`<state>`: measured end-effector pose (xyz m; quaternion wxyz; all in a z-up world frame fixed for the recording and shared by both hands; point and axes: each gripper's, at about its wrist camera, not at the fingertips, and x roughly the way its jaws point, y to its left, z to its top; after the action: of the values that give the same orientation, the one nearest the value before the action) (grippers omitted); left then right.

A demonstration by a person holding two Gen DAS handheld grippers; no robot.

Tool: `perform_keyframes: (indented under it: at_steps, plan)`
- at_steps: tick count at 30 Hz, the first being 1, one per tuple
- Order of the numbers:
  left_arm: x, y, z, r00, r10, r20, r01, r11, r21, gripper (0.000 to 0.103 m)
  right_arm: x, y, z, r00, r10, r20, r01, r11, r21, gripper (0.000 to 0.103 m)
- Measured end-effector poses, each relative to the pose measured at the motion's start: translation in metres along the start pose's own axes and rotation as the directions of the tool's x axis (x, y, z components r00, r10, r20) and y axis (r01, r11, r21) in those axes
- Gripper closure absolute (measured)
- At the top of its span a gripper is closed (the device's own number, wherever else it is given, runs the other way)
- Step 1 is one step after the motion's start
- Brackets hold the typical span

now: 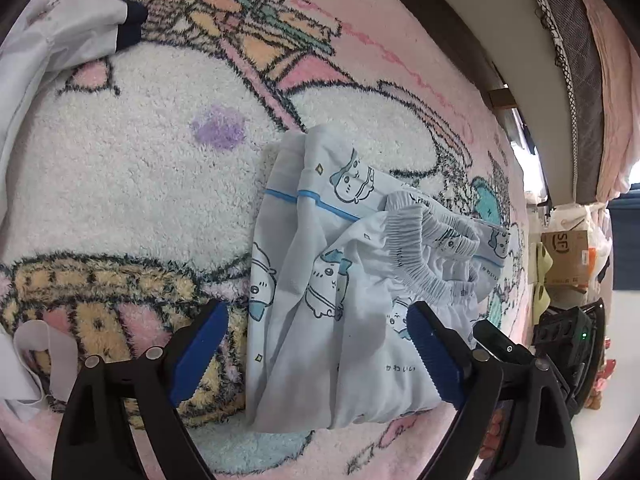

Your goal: Fold clothes

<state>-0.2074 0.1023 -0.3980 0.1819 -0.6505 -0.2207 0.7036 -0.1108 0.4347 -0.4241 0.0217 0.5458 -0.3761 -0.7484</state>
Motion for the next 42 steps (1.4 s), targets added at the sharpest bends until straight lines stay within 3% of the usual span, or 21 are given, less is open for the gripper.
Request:
perform_keyframes:
  at_steps: [2,13,17,23,32,39,42]
  plan:
    - [0.001,0.001,0.001,1.0,-0.025,-0.001,0.025,1.0,-0.01,0.0,0.002,0.0,-0.001,1.0,0.023,0.001,-0.023,1.0,0.021,0.023]
    - [-0.001,0.014,0.001,0.992,-0.119,-0.043,0.113,0.986,-0.126,0.0,0.01,0.003,-0.003,0.994,0.11,-0.025,-0.108,0.992,0.07,0.022]
    - [0.004,0.007,-0.011,0.99,-0.095,-0.104,0.082,0.989,-0.119,0.0,0.009,0.0,-0.01,0.992,0.111,-0.06,-0.104,0.989,0.106,0.022]
    - [0.004,0.007,-0.017,0.991,-0.103,-0.089,0.089,0.985,-0.146,0.0,0.01,0.0,-0.024,0.991,0.108,-0.073,-0.096,0.985,0.145,0.022]
    - [0.004,0.021,-0.007,0.975,-0.21,-0.076,0.189,0.957,-0.219,0.0,0.011,-0.005,-0.008,0.989,0.134,-0.057,-0.124,0.979,0.162,0.021]
    - [0.009,0.015,0.003,0.963,-0.258,-0.084,0.235,0.947,-0.219,0.0,0.016,-0.002,0.007,0.986,0.157,-0.051,-0.147,0.975,0.166,0.021]
    - [0.013,0.009,0.007,0.965,-0.24,-0.101,0.216,0.955,-0.204,0.0,0.023,0.008,0.01,0.984,0.166,-0.062,-0.155,0.976,0.151,0.021]
